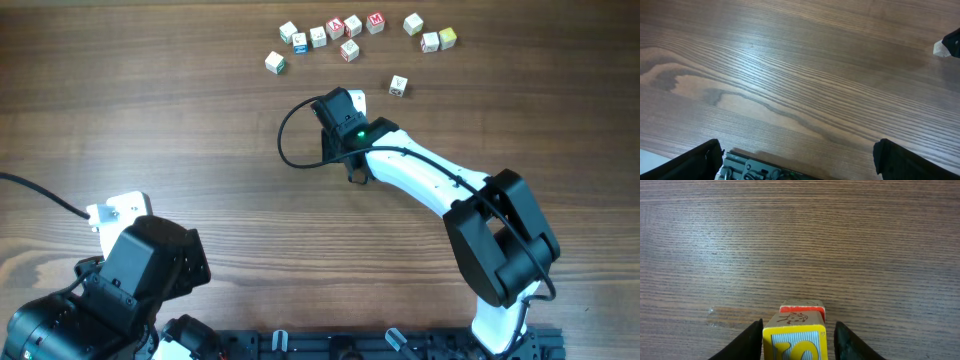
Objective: Form a tower
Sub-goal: 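Move the yellow block over the red block and lower onto it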
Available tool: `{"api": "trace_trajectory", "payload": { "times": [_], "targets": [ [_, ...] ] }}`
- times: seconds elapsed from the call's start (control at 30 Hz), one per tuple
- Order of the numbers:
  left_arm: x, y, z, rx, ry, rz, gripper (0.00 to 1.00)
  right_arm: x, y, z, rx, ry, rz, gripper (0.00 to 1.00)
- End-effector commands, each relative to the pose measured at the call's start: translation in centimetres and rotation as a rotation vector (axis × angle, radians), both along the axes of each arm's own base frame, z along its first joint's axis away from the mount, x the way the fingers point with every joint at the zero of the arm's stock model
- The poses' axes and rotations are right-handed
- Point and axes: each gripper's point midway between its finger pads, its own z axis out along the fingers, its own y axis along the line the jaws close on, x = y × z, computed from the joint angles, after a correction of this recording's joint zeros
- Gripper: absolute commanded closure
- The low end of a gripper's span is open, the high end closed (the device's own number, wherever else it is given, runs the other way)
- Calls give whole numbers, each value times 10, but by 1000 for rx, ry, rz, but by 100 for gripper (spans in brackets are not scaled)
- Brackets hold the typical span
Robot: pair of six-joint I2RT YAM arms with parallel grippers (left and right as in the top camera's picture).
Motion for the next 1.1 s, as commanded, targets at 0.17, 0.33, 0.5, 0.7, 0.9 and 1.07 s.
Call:
{"api": "trace_trajectory", "payload": {
  "times": [0.17, 0.33, 0.5, 0.7, 0.9, 1.07],
  "targets": [
    [0, 1, 0, -5, -4, 13, 0, -2, -5, -8, -28, 8, -12, 32],
    [0, 1, 0, -5, -4, 13, 0, -2, -5, -8, -28, 8, -11, 23],
    [0, 1, 0, -5, -4, 13, 0, -2, -4, -14, -31, 23, 23, 15],
    [0, 1, 0, -5, -4, 13, 0, 6, 1, -3, 142, 115, 96, 10],
    [0, 1, 0, -5, -4, 13, 0, 10, -4, -2, 213, 151, 73, 10],
    [0, 1, 0, -5, -4, 13, 0, 9, 2, -2, 188, 128, 83, 11]
  ]
}}
